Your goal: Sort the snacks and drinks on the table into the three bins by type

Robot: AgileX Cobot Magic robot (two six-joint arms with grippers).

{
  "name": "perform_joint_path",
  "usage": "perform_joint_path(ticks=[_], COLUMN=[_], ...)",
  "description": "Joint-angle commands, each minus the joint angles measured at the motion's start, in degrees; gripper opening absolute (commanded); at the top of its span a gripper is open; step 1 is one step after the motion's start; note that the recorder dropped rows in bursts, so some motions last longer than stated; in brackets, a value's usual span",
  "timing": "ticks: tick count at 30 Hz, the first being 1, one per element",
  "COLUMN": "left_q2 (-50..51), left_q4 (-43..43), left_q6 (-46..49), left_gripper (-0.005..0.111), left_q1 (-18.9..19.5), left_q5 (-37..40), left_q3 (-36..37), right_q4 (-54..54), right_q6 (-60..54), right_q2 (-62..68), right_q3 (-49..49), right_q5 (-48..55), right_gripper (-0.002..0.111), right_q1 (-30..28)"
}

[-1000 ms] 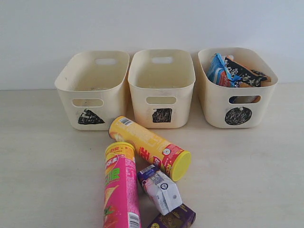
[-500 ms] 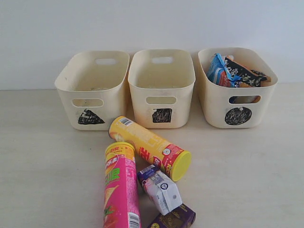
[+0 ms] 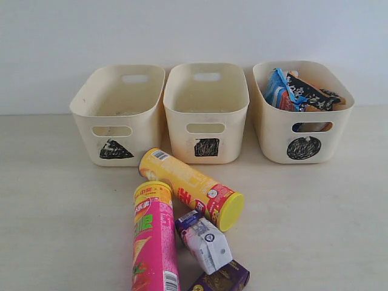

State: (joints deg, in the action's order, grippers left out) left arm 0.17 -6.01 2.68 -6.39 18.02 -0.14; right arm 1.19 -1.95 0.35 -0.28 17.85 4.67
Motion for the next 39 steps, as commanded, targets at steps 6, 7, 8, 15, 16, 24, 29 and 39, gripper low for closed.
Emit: perform_joint_path(ticks=[6,7,8,15,16,24,29,39], left_q2=[-0.17,-0.17,-0.17,-0.17,-0.17,-0.17,-0.17,1.97], left_q4=[-0.18,-0.18,-0.18,-0.18,-0.18,-0.07,-2.79,-2.79], left_q6=[0.07,0.07,0.07,0.07,0.07,1.05,-0.58,-24.29], left_gripper=[0.004,0.004,0.004,0.004,0.004,0.004,0.004,0.004], left_q1=[0.13,0.13,0.13,0.13,0.13,0.13,0.13,0.13], left_q5=[-0.41,-0.41,-0.41,-0.41,-0.41,-2.12,-10.46,-37.69], left_q3=[0.14,0.14,0.14,0.14,0.14,0.14,0.14,-2.12], right_q4=[-0.47,-0.47,-0.47,-0.47,-0.47,-0.47,-0.47,-0.47], right_q6=[-1.95,-1.95,-1.95,-1.95,-1.95,-1.84,-1.84,-1.84], right_q2=[-0.35,-0.35,-0.35,-0.35,-0.35,-0.35,-0.35,-0.35], right_q3=[0.28,0.28,0.28,0.28,0.28,0.28,0.28,0.28], right_q5=[-0.71,-0.71,-0.71,-0.71,-0.71,-0.69,-0.69,-0.69], right_gripper=[0.000,0.000,0.000,0.000,0.000,0.000,0.000,0.000], right_q1=[-0.17,-0.17,-0.17,-0.17,-0.17,-0.17,-0.17,-0.17])
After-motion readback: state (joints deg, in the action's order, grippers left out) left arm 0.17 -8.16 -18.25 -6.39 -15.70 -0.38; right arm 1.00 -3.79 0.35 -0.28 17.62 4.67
